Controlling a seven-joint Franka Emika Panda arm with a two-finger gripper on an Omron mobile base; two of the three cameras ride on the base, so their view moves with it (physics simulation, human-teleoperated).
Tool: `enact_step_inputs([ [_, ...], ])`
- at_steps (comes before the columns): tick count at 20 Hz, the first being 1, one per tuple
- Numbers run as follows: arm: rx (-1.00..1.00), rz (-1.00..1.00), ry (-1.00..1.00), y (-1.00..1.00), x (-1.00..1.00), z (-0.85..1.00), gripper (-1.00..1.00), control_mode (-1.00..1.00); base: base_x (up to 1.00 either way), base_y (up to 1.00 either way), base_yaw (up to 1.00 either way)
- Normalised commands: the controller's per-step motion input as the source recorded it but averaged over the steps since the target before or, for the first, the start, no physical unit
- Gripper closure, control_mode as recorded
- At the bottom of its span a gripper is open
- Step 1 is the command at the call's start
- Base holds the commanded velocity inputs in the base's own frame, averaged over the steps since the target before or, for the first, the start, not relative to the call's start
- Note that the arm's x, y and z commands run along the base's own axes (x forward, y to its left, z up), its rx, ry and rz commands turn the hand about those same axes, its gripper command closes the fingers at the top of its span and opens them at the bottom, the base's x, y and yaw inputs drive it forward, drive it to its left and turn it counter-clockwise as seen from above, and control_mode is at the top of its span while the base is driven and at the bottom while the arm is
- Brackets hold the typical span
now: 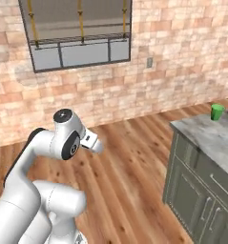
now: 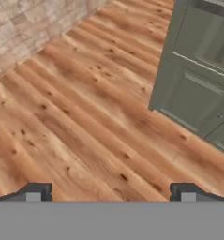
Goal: Pick the strainer and cup and place them in the sink. Then turn on the water.
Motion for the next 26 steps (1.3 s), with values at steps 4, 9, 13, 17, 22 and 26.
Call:
enact_step_inputs([
  [4, 0.0, 0.0, 0.0, 0.0, 0.0, 0.0, -1.0, 1.0, 0.24, 0.06, -0.59],
  [9, 0.0, 0.0, 0.0, 0.0, 0.0, 0.0, -1.0, 1.0, 0.54, 0.17, -0.49],
  [13, 0.0, 0.0, 0.0, 0.0, 0.0, 0.0, -1.0, 1.0, 0.62, 0.64, -0.2],
  [17, 0.0, 0.0, 0.0, 0.0, 0.0, 0.0, -1.0, 1.0, 0.74, 0.38, -0.01],
  [22, 0.0, 0.0, 0.0, 0.0, 0.0, 0.0, -1.0, 1.0, 0.77, -0.05, -0.02],
  [26, 0.0, 0.0, 0.0, 0.0, 0.0, 0.0, -1.0, 1.0, 0.52, -0.35, -0.17],
])
